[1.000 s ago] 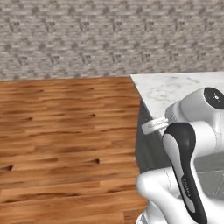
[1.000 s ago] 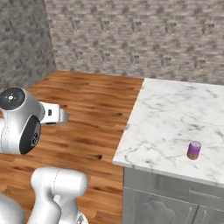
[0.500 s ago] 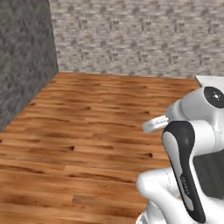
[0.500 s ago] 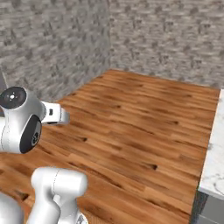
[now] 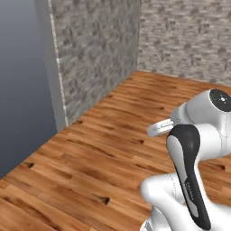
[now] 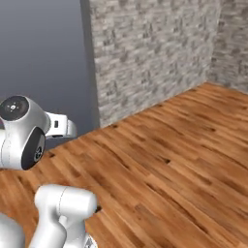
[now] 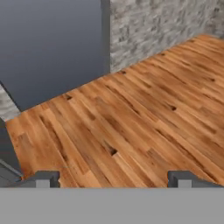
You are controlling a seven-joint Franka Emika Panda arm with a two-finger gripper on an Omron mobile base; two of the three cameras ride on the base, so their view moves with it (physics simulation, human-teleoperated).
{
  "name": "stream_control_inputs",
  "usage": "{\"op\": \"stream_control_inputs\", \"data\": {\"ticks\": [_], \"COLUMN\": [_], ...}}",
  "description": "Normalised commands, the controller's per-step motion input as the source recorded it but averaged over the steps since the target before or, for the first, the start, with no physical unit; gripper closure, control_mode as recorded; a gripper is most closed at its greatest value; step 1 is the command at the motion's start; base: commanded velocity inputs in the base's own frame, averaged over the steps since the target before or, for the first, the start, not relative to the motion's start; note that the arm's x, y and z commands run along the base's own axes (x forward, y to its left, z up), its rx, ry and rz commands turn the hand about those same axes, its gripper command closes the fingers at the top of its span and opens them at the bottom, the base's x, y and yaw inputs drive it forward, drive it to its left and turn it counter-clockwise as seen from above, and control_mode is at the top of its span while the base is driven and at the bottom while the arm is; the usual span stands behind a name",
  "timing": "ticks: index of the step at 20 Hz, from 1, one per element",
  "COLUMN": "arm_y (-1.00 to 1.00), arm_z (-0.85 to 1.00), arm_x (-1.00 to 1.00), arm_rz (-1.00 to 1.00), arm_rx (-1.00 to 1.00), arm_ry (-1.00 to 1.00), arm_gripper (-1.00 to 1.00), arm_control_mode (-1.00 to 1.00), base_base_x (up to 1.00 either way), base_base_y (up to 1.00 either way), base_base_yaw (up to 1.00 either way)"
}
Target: Move the drinks to the dining counter.
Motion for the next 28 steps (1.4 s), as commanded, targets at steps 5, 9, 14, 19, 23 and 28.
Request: {"op": "stream_control_inputs", "data": {"ticks": [5,9,14,19,23,28], "arm_y": [0.0,0.0,0.0,0.0,0.0,0.0], "arm_z": [0.0,0.0,0.0,0.0,0.0,0.0], "arm_x": [0.0,0.0,0.0,0.0,0.0,0.0], "arm_rz": [0.0,0.0,0.0,0.0,0.0,0.0], "arm_rx": [0.0,0.0,0.0,0.0,0.0,0.0], "arm_ry": [0.0,0.0,0.0,0.0,0.0,0.0], "arm_gripper": [-1.0,-1.0,-1.0,-1.0,-1.0,-1.0], "arm_control_mode": [1.0,1.0,1.0,1.0,1.0,1.0], "base_base_x": [-0.17,-0.08,-0.05,-0.05,-0.59,-0.98], "base_base_y": [0.76,0.79,0.71,0.73,0.64,0.57], "base_base_yaw": [0.61,0.65,0.63,0.57,0.45,0.28]}}
